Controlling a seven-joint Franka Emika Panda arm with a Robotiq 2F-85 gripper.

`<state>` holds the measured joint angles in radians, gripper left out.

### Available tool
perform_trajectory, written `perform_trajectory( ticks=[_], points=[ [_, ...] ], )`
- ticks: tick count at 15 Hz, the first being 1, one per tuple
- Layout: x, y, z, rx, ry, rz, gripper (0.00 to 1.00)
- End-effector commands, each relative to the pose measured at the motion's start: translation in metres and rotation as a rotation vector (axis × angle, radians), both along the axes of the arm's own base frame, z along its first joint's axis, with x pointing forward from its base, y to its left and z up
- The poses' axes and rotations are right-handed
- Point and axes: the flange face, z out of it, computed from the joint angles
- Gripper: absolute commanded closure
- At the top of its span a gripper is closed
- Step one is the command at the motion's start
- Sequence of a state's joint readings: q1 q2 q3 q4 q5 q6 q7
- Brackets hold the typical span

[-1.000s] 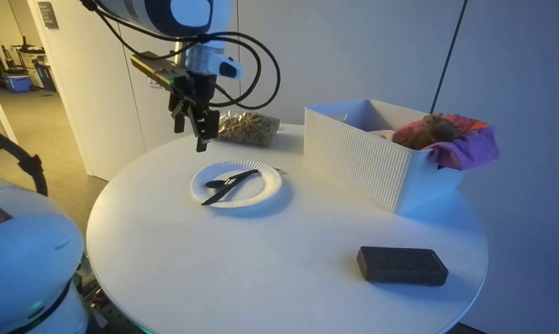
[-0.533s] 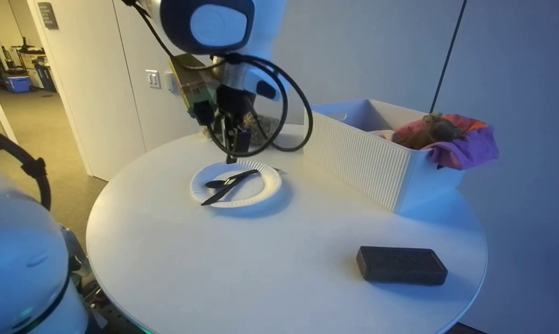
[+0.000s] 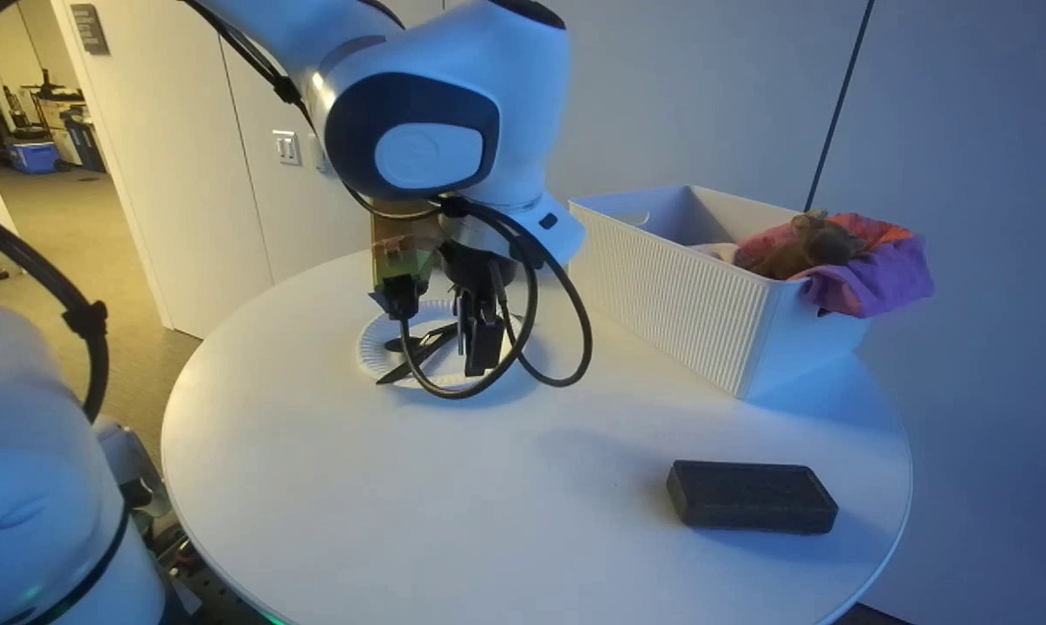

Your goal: Put the disposable plate into the basket

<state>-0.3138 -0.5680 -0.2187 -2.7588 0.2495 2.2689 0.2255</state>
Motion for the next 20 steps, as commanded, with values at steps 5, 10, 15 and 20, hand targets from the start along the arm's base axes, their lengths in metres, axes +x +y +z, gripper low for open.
perform_trajectory(
  ticks=[5, 10, 15, 20],
  points=[
    [0.006, 0.000, -0.035, 0.100, 0.065, -0.013, 0.00],
    [0.009, -0.001, -0.041, 0.262, -0.028, 0.011, 0.25],
    [0.015, 0.009, -0.044, 0.454, -0.112, 0.046, 0.55],
    [0.016, 0.011, -0.045, 0.532, -0.128, 0.062, 0.93]
  ],
)
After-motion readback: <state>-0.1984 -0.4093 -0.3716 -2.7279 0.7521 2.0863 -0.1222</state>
